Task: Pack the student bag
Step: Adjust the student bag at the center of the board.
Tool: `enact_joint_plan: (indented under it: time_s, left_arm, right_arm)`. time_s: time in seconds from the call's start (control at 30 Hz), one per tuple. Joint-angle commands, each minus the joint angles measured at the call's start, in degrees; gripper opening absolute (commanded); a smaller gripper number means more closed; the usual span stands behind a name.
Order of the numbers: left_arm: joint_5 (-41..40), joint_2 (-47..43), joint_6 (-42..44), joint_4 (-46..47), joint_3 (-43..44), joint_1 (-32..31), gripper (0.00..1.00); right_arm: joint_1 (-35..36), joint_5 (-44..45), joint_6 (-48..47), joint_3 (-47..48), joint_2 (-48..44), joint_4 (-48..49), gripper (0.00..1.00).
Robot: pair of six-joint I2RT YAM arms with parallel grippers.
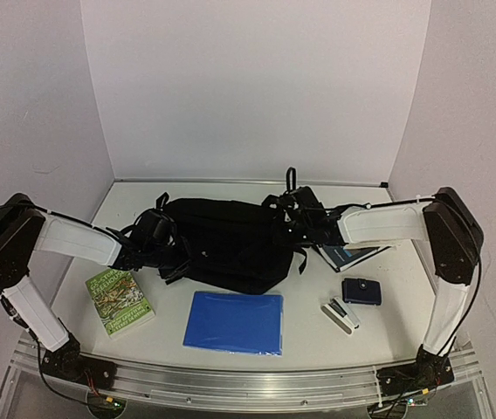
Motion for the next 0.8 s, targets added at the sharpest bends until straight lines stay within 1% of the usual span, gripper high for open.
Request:
enact_joint_plan:
  time_s: [0.0, 0.03, 0.13, 0.2, 0.23, 0.33, 0.47, 0.6, 0.67, 0.77]
  left_arm:
    - [-1.2, 1.3, -0.5, -4.8, 0.0, -1.8, 0.11]
    - [-1.2, 1.7, -1.0, -4.7, 0.0, -2.1, 0.14]
    - [-1.3, 1.2, -2.6, -4.4, -0.5, -2.4, 0.24]
    - [-1.7, -0.4, -2.9, -4.6, -1.2, -2.5, 0.30]
    - [-2.0, -1.9, -2.8, -5.2, -1.5, -2.5, 0.35]
    - [-3.5, -6.1, -2.2, -7.9, -2.3, -2.3, 0.50]
    - [-3.4, -11.6, -1.0, -9.7, -3.3, -0.3, 0.64]
    - [-2.5, -15.3, -1.2, -8.1, -5.4, 3.1, 0.73]
    - [-2.2, -16.1, -1.1, -6.7, -5.7, 4.1, 0.75]
    - [-2.0, -15.6, -1.0, -6.5, -5.7, 5.0, 0.77]
  right_arm:
    - [-2.8, 4.8, -1.4, 1.3, 0.4, -0.3, 0.47]
    - [-3.0, 5.4, -1.2, 0.6, -0.4, -0.6, 0.54]
    - [-3.5, 6.4, -0.6, -1.9, -3.9, -1.9, 0.71]
    - [-3.5, 6.0, -0.4, -2.9, -7.9, -3.1, 0.76]
    - [-3.5, 4.7, -0.3, -3.2, -9.5, -3.4, 0.77]
    - [-3.3, -1.8, 0.7, -3.5, -14.3, -3.6, 0.79]
    - [-0.7, -10.3, 3.2, -1.1, -15.1, -3.2, 0.78]
    - [3.1, -16.5, 8.5, 1.4, -11.4, 1.0, 0.75]
    - [3.9, -20.5, 12.4, 1.3, -8.8, 6.0, 0.71]
    - [4.9, -23.4, 18.1, 1.1, -4.7, 13.5, 0.67]
